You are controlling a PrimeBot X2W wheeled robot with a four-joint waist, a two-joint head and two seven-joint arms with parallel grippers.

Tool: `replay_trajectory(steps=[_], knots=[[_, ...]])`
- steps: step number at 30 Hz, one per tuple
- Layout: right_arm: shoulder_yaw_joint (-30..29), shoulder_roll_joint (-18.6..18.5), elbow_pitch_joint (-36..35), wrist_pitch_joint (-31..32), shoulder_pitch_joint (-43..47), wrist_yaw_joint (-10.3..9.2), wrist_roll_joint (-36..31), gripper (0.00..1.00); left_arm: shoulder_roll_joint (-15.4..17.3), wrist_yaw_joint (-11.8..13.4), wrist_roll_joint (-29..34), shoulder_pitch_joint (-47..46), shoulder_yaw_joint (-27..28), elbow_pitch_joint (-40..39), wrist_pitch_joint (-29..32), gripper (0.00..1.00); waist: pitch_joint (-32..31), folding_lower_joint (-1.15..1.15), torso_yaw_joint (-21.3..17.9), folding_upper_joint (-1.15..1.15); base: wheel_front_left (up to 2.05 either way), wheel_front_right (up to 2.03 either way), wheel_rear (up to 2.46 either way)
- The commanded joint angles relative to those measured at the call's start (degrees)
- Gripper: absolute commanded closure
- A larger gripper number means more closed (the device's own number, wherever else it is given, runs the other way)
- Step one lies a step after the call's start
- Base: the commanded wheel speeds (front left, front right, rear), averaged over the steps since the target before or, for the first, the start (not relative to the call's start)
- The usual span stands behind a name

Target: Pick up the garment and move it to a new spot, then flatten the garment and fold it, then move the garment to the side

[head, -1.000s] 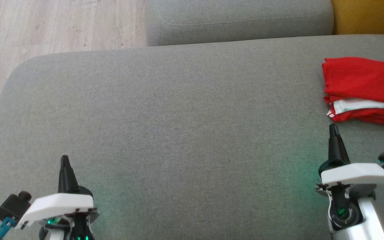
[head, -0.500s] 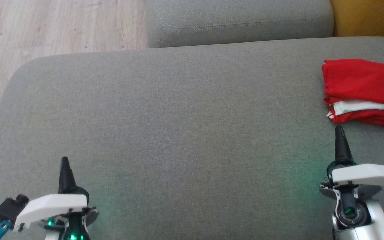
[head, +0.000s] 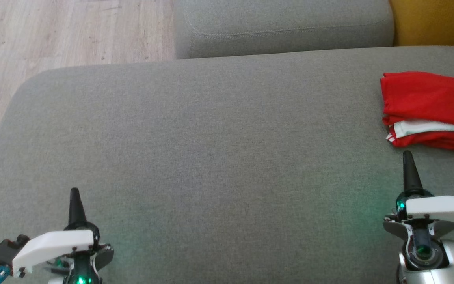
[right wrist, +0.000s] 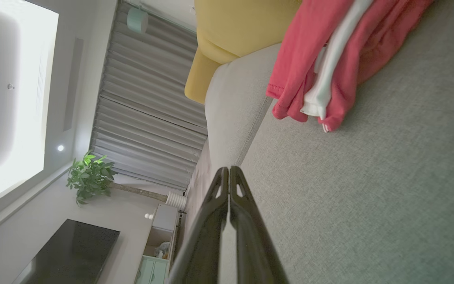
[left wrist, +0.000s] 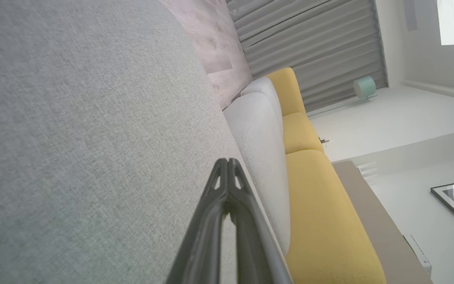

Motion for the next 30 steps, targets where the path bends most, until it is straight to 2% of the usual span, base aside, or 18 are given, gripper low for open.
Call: replay_trajectory(steps=[1,30], knots=[[0.5,-0.3,-2.5,0.7,-0.9,0.29,2.1,1.0,0.4,-0.8,-1.7,-2.0,1.9,-2.0,0.6,1.0,-0.1,0.0,0.0,0.0,0.0,0.0,0.0],[-2.2,-0.2,-4.5,5.4,0.9,0.38,21.1,1.0,0.5,-2.9,-17.7,-2.0,4.1,-2.3,5.5,1.0,-1.0,0.0,0.3,0.0,0.0,0.0,0.0]])
